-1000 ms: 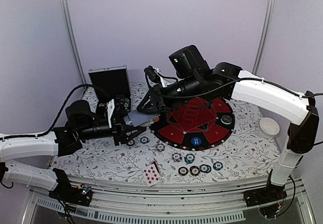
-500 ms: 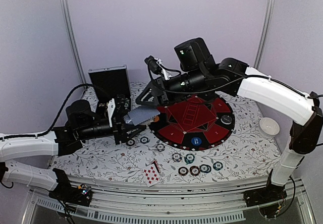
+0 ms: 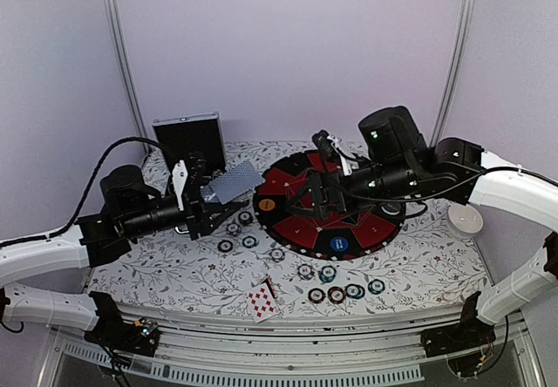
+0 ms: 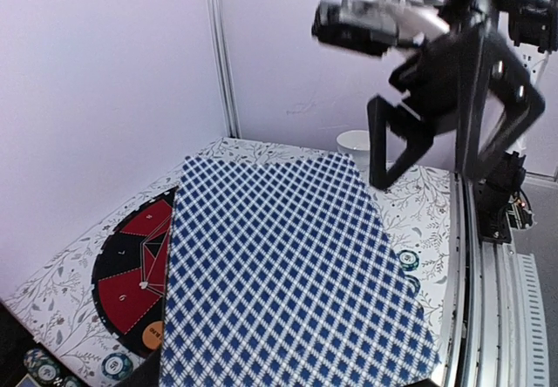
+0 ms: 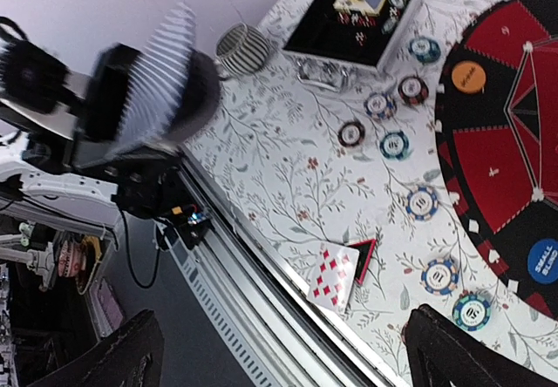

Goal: Distribute texas hold em gaming equipment
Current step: Pick up the poker card from the center of the board.

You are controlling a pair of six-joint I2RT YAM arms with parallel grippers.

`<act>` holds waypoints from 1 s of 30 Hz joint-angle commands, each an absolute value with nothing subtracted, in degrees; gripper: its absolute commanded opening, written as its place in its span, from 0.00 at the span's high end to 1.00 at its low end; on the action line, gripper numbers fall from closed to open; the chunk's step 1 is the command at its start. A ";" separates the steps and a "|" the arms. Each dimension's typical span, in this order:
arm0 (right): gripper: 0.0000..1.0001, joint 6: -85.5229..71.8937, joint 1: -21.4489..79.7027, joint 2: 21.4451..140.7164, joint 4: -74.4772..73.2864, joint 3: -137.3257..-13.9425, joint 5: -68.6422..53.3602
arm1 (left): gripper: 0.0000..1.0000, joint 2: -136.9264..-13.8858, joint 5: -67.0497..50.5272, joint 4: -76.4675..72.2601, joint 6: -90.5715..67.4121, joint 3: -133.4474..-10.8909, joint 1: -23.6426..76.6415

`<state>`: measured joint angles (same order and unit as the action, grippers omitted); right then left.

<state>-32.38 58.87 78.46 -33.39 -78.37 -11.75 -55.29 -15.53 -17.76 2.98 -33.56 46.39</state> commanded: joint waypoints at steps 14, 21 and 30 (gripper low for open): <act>0.39 -41.90 69.47 109.93 -37.91 -82.79 -7.24 | 0.48 -48.73 -13.45 -13.40 5.54 -32.04 44.60; 0.21 -43.15 75.61 123.33 -49.86 -97.94 0.22 | 0.48 -47.43 -13.42 -13.54 5.84 -31.75 44.55; 0.24 -47.29 76.81 126.50 -57.75 -100.62 5.17 | 0.48 -46.80 -14.55 -13.95 6.21 -31.61 44.54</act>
